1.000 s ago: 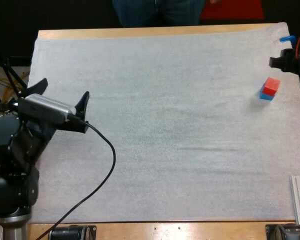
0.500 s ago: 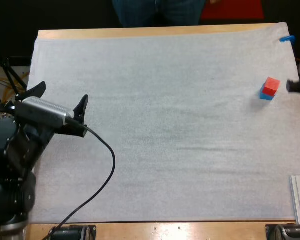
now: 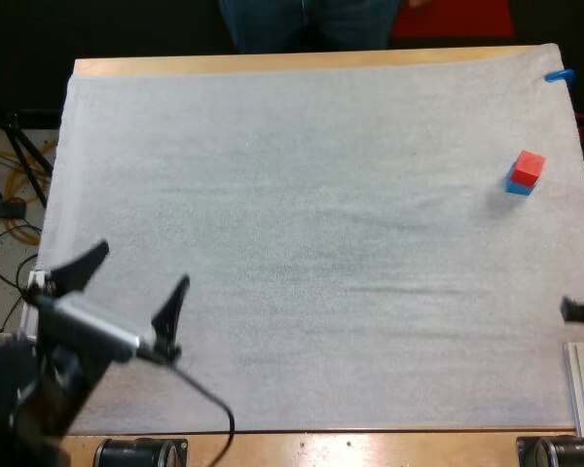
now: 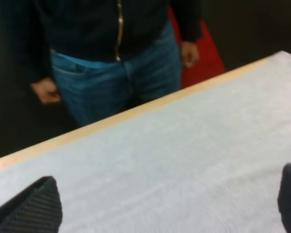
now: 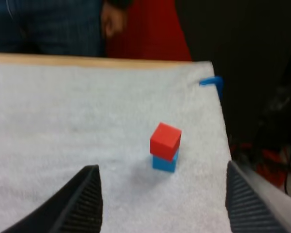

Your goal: Stack red cube on blue cube

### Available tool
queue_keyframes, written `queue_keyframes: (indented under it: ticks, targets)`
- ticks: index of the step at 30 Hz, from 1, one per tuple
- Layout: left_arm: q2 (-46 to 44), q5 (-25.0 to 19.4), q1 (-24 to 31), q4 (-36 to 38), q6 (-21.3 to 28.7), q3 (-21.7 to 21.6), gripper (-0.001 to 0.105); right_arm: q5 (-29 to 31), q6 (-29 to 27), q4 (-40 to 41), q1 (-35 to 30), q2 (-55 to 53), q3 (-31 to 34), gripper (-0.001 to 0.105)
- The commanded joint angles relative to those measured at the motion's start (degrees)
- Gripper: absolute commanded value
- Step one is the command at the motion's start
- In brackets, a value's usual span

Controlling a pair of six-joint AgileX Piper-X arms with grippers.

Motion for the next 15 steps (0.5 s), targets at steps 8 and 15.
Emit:
queue_keyframes:
  ticks: [8,15]
  targets:
    - [-16.5,0.4,-0.7,7.1,0.0,3.9,0.087,-0.3,4.1,3.7,0.0,-16.9,6.1,0.055]
    - [-27.4,0.4,-0.7,18.4,-0.1,6.1,0.087,0.0,6.4,12.1,0.1,-27.3,9.2,0.055]
